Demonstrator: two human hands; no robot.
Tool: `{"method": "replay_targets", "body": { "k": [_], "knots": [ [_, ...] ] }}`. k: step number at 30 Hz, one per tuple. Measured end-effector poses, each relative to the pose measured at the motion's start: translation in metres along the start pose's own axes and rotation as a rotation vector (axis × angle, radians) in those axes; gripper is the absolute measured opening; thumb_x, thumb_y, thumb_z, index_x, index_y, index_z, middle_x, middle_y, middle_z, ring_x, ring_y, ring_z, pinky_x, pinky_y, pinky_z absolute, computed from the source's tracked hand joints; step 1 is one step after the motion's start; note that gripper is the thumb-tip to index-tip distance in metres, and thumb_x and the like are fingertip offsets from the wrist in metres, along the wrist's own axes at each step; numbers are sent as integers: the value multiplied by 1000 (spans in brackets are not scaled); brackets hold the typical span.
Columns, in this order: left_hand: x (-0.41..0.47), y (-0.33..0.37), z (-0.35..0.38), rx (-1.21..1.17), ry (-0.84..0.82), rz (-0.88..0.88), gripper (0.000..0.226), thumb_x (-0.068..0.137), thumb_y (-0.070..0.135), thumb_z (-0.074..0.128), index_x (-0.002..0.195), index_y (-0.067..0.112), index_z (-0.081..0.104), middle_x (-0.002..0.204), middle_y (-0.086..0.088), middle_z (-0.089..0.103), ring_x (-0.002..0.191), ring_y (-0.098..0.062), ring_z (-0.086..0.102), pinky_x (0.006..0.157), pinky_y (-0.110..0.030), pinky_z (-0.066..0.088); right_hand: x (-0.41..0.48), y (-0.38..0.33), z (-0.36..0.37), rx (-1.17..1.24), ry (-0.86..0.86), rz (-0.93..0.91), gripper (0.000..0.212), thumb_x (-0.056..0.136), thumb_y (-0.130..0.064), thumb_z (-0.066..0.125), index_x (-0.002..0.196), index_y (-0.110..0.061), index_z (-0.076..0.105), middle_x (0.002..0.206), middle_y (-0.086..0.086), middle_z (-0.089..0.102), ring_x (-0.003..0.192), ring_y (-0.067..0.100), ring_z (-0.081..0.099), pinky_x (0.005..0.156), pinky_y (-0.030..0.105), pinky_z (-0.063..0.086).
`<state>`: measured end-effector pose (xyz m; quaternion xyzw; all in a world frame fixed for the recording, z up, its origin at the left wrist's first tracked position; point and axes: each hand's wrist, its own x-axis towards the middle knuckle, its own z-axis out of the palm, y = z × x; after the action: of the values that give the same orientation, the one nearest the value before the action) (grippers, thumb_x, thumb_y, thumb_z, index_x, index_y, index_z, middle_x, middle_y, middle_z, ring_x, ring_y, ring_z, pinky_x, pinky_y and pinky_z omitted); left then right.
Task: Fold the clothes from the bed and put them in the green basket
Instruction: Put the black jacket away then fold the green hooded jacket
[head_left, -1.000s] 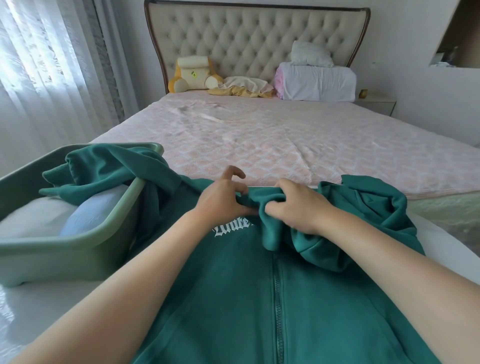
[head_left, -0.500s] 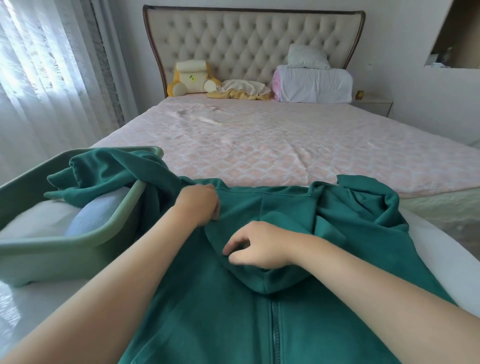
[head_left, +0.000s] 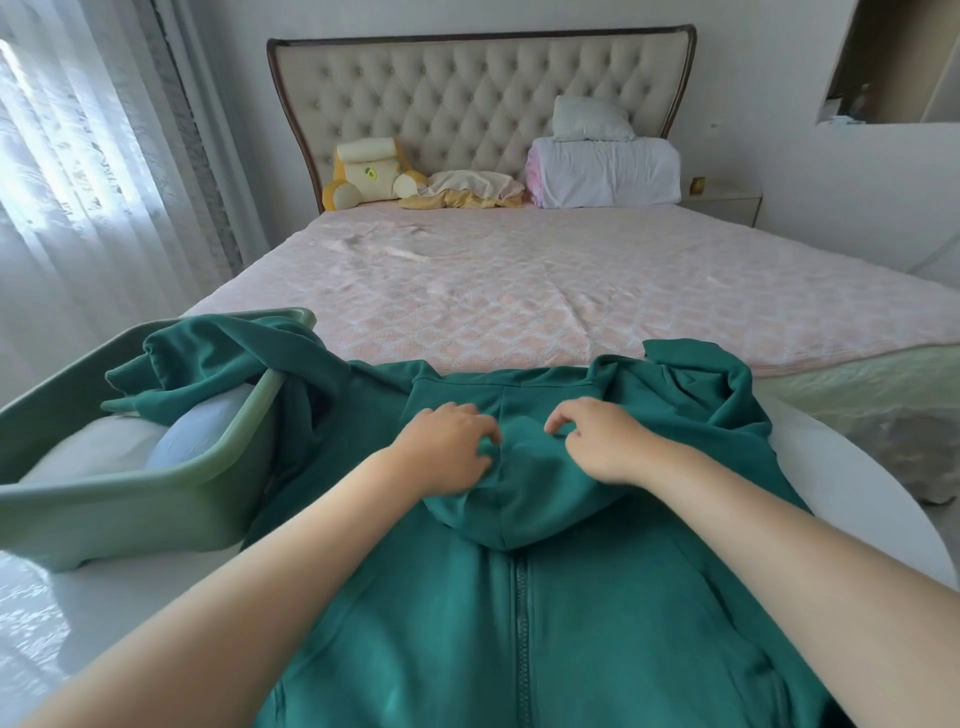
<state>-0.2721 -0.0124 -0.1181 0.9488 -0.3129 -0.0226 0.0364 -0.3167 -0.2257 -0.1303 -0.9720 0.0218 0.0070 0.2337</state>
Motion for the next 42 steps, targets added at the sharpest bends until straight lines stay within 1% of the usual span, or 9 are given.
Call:
{"method": "replay_targets", "body": {
  "k": [3, 9, 14, 20, 25, 29, 33, 38, 42],
  "knots": [
    [-16, 41, -6, -353, 44, 44, 38, 81, 66, 61, 96, 31, 59, 101, 12, 58, 91, -8, 58, 79, -30, 46, 1, 13, -9, 111, 100, 7, 44, 88, 2, 36, 100, -29, 65, 117, -4, 64, 109, 15, 59, 92, 28, 46],
    [-25, 40, -8, -130, -3, 187, 13, 73, 16, 66, 77, 25, 57, 86, 9, 56, 79, -14, 54, 69, -30, 50, 5, 32, -11, 85, 101, -28, 50, 84, 8, 39, 93, -32, 67, 109, -7, 66, 96, 10, 61, 79, 20, 43],
    [-35, 21, -25, -54, -180, 41, 14, 78, 16, 60, 75, 29, 60, 96, 9, 52, 85, -13, 52, 73, -28, 49, 11, 32, -6, -23, 67, -87, 52, 87, 8, 44, 112, -29, 72, 100, -13, 62, 91, 7, 56, 77, 15, 41],
    [-26, 64, 12, 12, 134, 51, 40, 80, 61, 63, 88, 22, 64, 104, 2, 48, 100, -19, 45, 90, -32, 41, 23, 33, -2, -391, 13, -142, 47, 91, -5, 58, 124, -37, 67, 131, -12, 59, 119, 18, 58, 90, 33, 49],
    [-13, 47, -3, -237, 183, -87, 20, 84, 27, 70, 81, 17, 53, 87, 3, 56, 85, -22, 56, 64, -29, 44, 30, 33, -4, -18, 259, -62, 18, 96, -16, 58, 104, -21, 73, 106, -2, 71, 94, 20, 63, 75, 31, 47],
    [-13, 28, -31, -213, 487, -153, 12, 91, 2, 49, 91, 14, 45, 77, -3, 56, 66, -17, 50, 52, -30, 36, 33, 23, -16, 199, 523, -67, 8, 101, -12, 45, 105, -9, 52, 97, 7, 63, 87, 26, 57, 70, 37, 44],
    [-15, 30, -36, -398, 522, -150, 27, 85, -6, 36, 103, 15, 42, 84, -1, 53, 71, -16, 50, 55, -27, 38, 36, 12, -15, 361, 317, -132, 24, 92, -14, 57, 112, -22, 46, 114, 3, 55, 100, 21, 56, 75, 29, 44],
    [-19, 38, -27, -359, 296, -167, 24, 90, 29, 49, 112, 22, 49, 99, 8, 58, 86, -14, 56, 72, -35, 48, 29, 23, -11, 167, -58, -168, 50, 82, -43, 74, 129, -36, 57, 135, -2, 38, 124, 15, 44, 107, 29, 37],
    [-16, 41, -18, -159, 261, -161, 44, 74, 62, 68, 96, 25, 56, 86, 12, 61, 85, -14, 58, 63, -30, 44, 19, 19, -20, 115, -122, -169, 31, 88, -11, 59, 86, -39, 71, 96, -16, 63, 90, 15, 62, 65, 17, 48]
  ]
}}
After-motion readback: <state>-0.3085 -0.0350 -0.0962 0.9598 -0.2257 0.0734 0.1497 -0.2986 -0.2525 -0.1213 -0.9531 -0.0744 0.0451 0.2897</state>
